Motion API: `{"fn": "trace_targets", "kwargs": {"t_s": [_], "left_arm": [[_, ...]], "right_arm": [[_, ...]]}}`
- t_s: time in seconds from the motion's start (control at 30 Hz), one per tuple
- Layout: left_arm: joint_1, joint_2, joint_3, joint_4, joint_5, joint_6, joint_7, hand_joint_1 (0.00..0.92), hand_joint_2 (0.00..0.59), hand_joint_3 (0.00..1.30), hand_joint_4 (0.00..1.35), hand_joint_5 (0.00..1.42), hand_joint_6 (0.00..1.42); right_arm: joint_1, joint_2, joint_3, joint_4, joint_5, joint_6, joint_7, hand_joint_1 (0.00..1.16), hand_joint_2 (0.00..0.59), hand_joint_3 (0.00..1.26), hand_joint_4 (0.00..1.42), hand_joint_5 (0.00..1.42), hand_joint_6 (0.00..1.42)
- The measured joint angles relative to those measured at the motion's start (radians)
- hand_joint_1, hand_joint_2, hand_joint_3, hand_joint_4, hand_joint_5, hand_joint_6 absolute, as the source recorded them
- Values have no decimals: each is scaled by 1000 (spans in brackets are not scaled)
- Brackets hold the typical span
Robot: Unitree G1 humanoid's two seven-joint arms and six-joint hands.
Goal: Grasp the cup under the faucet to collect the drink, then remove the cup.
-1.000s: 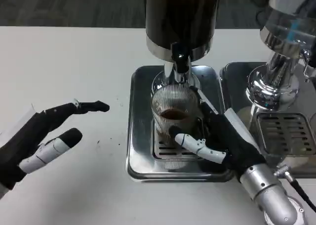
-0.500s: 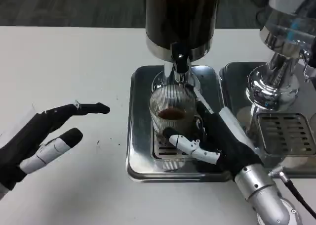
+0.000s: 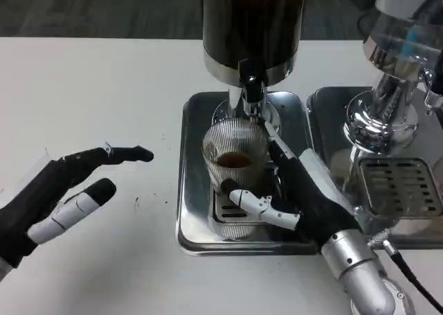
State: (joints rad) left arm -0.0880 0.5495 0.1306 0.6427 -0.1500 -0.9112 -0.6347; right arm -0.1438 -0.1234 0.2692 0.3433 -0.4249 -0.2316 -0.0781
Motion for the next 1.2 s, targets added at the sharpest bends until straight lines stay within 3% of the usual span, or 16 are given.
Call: {"fn": "trace_targets", "kwargs": {"t_s": [0.37,0.7,1.2], "left_arm": [[7,2,4,-5,-1,7,0,0,134,390,284,227,202],[16,6,7,-10,-2,13,0,0,137,390,284,234,206],[24,16,8,-16,-2,15,-1,0,141,397,293,235,207]], "right_arm": [[0,21,19,-19,-28,49,-37,508,209,0,0,0,62],[7,44,42,-30,-77,83,-106,516,215,5,43,187,277],[35,58,59,-33,-97,85,-211,538,218,213,273,364,457]]}}
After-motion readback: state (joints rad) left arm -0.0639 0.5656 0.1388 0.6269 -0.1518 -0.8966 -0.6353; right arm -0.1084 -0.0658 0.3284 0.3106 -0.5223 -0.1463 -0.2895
